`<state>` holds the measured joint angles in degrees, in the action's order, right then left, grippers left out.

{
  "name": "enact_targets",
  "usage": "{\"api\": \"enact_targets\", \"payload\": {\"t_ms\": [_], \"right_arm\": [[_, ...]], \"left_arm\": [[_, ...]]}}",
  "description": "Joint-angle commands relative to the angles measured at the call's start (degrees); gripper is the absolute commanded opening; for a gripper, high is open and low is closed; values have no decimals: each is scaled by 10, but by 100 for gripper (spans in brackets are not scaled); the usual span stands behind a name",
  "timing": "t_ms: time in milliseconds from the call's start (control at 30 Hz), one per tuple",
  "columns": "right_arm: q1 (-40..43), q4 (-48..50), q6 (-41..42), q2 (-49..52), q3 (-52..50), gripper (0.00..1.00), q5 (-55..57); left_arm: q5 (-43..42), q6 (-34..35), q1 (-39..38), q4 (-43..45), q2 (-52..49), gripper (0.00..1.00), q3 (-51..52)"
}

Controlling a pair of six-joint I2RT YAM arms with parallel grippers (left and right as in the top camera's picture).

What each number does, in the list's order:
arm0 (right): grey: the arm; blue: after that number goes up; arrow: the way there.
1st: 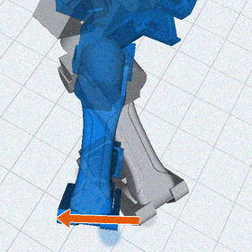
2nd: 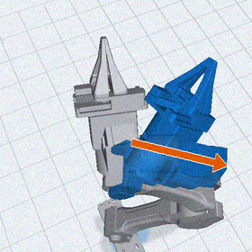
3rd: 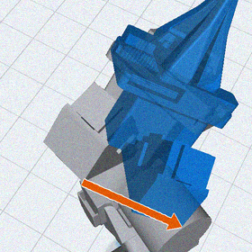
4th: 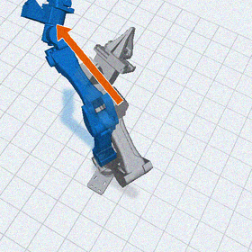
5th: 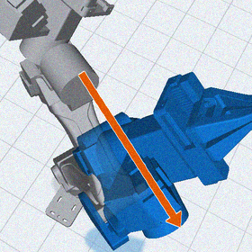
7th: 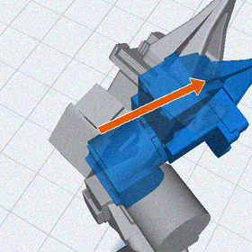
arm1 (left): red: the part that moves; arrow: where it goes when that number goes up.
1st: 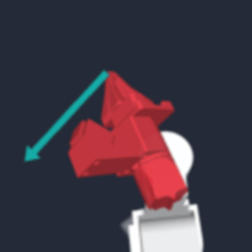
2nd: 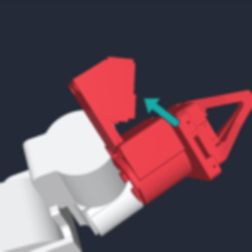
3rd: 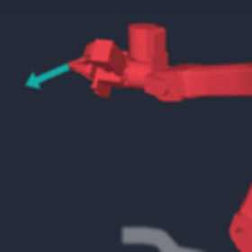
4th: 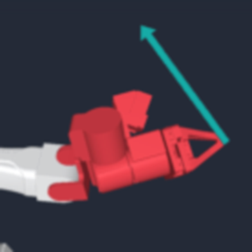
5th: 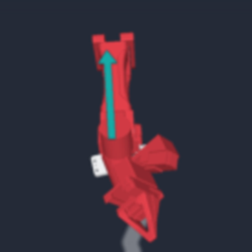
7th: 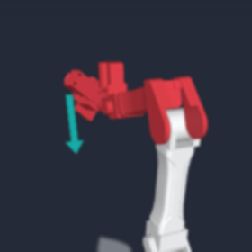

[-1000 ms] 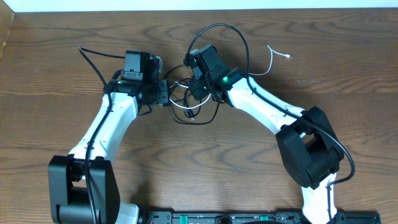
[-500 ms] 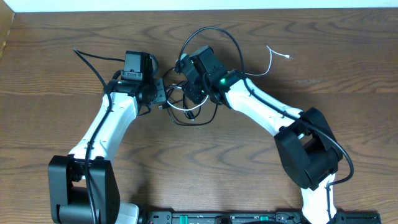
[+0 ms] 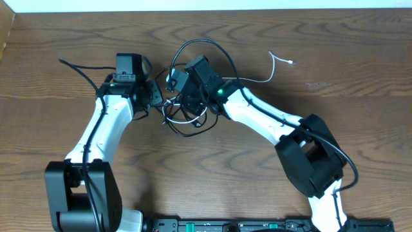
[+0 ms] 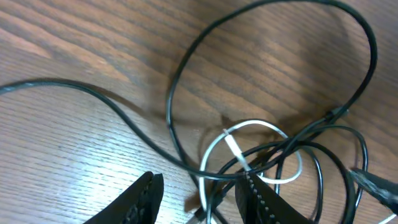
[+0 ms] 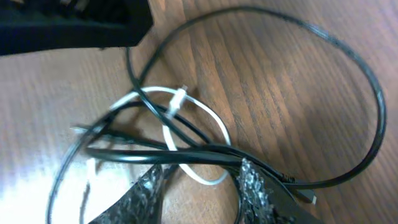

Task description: Untangle cables

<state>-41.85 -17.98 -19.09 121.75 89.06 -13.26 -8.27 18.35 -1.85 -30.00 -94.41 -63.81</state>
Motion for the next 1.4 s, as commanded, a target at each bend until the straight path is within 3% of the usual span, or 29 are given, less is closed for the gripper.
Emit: {"api": "enact_targets", "payload": {"t_ms": [0, 333, 533, 567, 600, 733, 867, 1233, 1367], "right_arm": [[0, 12, -13, 26, -2, 35, -4], [-3, 17, -10, 31, -2, 39, -9], [-3, 15, 45, 31, -2, 41, -32], [-3, 15, 54, 31, -2, 53, -41], [-3, 15, 62, 31, -2, 56, -50], [-4, 5, 69, 31, -2, 55, -66], [-4, -21, 66, 28, -2, 47, -66], [-3, -24, 37, 12, -2, 45, -97], [-5, -20, 36, 12, -2, 46, -96]], "left_arm": [[-20, 19, 4, 1, -26, 44, 3], [-27, 51, 21, 0, -56, 44, 3], [-26, 54, 21, -7, -56, 43, 5], [-27, 59, 21, -4, -56, 43, 7], [-27, 66, 21, -1, -56, 43, 9], [-27, 73, 21, 19, -56, 43, 21], [-27, 88, 21, 44, -56, 43, 37], [-32, 88, 18, 70, -85, 42, 40], [-38, 90, 18, 78, -98, 33, 40]]}}
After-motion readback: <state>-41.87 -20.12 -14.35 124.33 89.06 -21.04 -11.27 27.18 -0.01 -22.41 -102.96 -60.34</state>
